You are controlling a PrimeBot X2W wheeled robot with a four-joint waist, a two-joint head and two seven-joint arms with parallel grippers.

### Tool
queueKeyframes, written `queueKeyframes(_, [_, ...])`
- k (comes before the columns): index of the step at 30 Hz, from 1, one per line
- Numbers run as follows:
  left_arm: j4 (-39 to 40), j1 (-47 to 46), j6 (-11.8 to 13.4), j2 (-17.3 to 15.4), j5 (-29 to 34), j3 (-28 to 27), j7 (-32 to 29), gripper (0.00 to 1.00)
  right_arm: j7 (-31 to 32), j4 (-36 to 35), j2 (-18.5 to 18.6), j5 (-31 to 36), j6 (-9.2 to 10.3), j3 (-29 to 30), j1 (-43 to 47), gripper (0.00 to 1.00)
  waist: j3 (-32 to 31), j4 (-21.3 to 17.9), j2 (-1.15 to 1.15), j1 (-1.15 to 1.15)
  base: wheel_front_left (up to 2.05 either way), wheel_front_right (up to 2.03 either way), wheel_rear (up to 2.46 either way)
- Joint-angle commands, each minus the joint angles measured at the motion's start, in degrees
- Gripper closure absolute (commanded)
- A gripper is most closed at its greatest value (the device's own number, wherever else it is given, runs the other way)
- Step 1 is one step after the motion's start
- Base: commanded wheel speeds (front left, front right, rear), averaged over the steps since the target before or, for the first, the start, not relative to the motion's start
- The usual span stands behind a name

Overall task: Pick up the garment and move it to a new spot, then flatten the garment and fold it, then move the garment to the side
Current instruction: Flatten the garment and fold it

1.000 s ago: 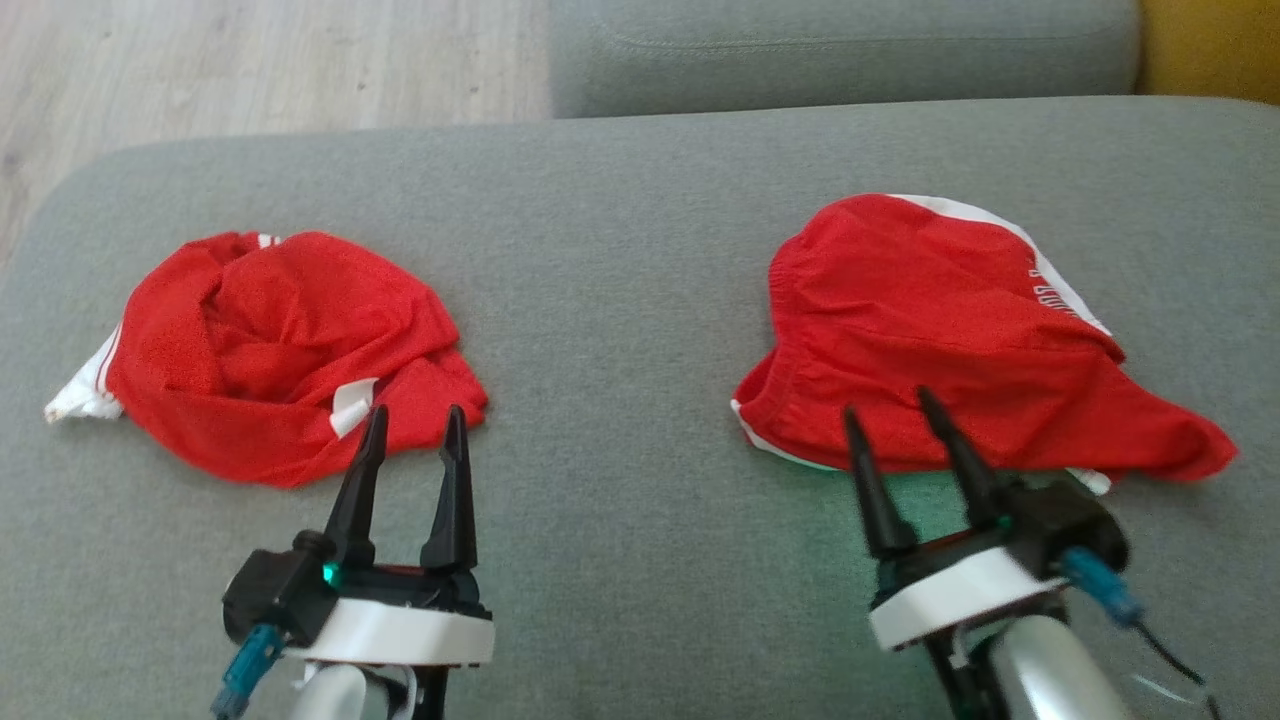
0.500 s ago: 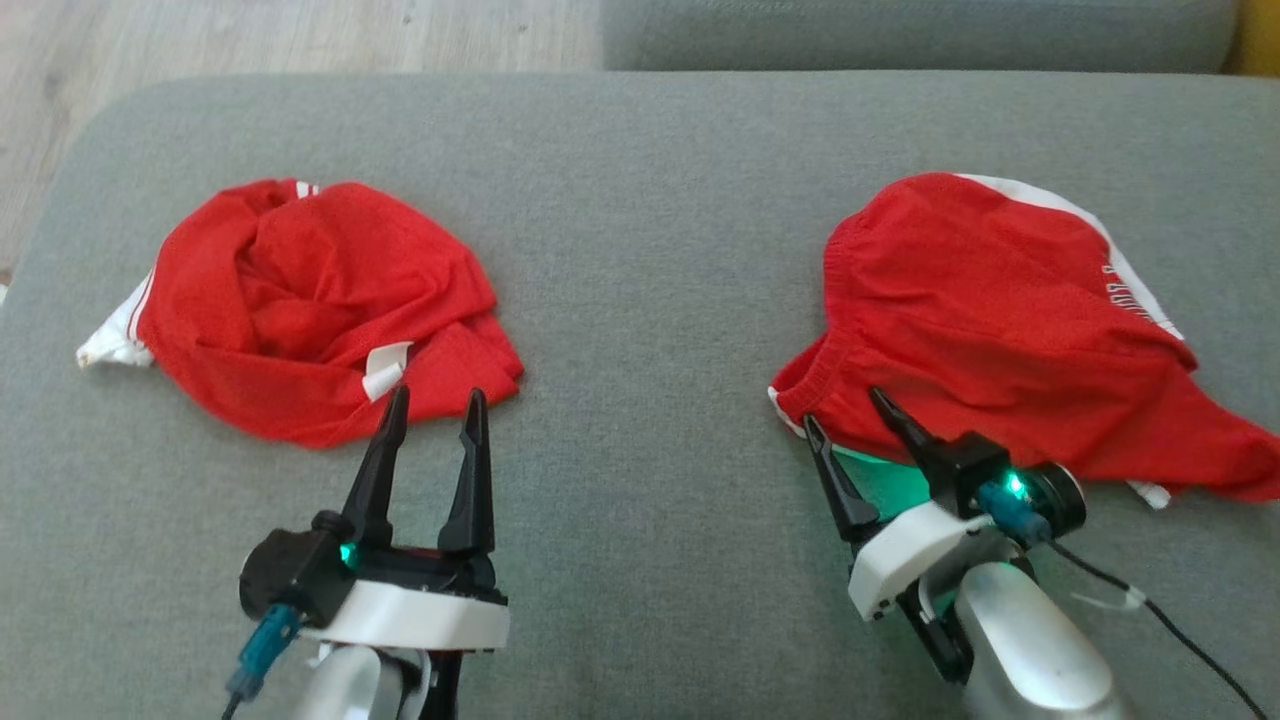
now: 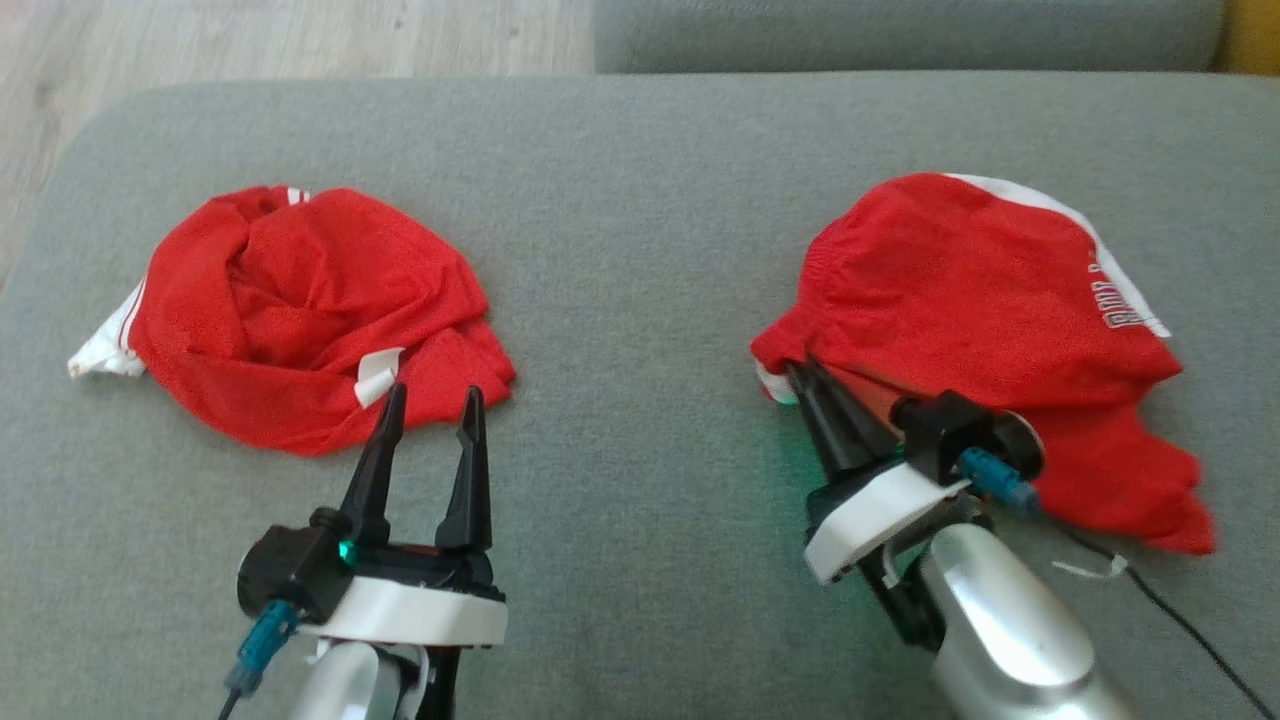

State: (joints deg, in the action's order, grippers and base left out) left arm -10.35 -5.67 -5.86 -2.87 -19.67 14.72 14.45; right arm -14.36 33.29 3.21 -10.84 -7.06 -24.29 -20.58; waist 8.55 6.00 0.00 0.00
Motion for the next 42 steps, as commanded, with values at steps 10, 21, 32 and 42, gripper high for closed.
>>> queueKeyframes(10, [1.7,-0.6,0.1,0.0,-0.3,-2.5,0.5,0.0,-0.6,-14.6,3.6,-7.4,-0.43,-9.9,5.5,1.0,-3.8,-1.8,0.0,0.0,0.0,0.0,0.0])
queueKeyframes(21, [2.0,-1.9,0.0,0.0,-0.7,-1.0,0.5,0.0,-0.6,-6.2,8.1,-9.8,-0.43,-10.5,-3.1,1.0,-0.6,1.7,0.0,0.0,0.0,0.0,0.0])
queueKeyframes(32, [1.9,-3.0,0.3,0.0,-1.4,-0.2,0.5,0.0,-0.5,13.8,7.9,-8.1,-0.43,-15.0,-13.4,0.96,0.8,4.2,0.0,0.0,0.0,0.0,0.0])
queueKeyframes(42, [2.1,-3.0,0.9,0.0,-1.8,-0.8,0.5,0.0,-0.6,17.3,4.6,-3.8,-0.43,-10.5,-16.0,0.0,0.0,1.5,0.0,0.0,0.0,0.0,0.0])
